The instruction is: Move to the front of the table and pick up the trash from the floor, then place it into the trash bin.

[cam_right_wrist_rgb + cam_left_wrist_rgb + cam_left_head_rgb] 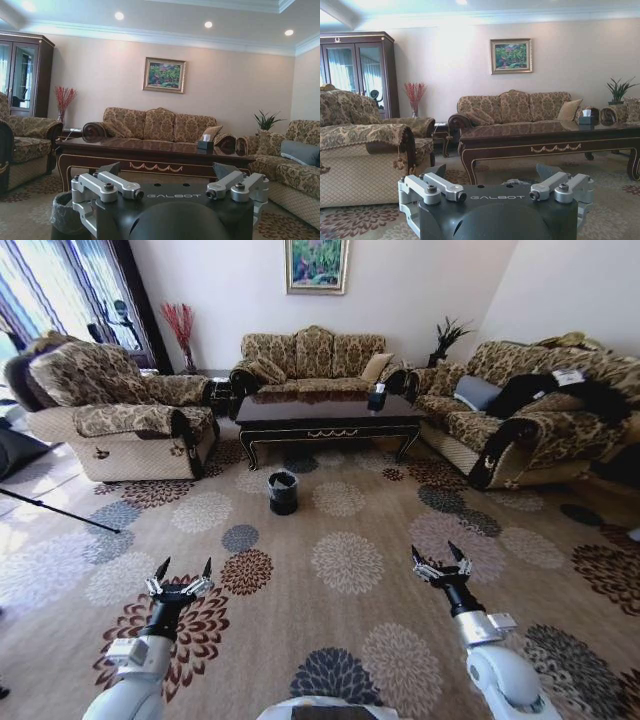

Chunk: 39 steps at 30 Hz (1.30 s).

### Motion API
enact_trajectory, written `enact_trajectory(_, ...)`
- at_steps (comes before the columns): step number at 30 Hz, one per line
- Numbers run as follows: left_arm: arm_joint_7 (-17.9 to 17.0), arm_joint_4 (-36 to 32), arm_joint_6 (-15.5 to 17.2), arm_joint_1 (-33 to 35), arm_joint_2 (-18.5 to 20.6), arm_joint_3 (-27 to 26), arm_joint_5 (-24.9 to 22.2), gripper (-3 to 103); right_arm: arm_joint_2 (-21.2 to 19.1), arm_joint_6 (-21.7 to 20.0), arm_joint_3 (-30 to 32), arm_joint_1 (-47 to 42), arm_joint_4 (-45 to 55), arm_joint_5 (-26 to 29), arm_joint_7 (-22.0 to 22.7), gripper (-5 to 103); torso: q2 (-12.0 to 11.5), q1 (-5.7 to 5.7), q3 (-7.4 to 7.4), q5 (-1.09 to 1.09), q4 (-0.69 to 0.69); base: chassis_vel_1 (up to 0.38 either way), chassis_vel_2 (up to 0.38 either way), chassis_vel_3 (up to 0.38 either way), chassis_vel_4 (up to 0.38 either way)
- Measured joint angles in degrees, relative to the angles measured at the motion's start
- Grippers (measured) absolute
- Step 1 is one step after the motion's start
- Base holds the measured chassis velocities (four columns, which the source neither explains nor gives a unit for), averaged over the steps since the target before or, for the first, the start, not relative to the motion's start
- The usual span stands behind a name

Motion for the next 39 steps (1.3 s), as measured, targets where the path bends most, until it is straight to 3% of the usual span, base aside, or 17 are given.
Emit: enact_trajectory(39, 0.00, 0.00, 0.00, 0.00, 0.00, 0.00, 0.00, 100, 0.00, 0.00, 0.00, 0.00, 0.00, 0.00, 0.00, 100, 9.95, 4.24, 5.72, 0.00, 0.00, 0.000, 0.000, 0.000, 0.000)
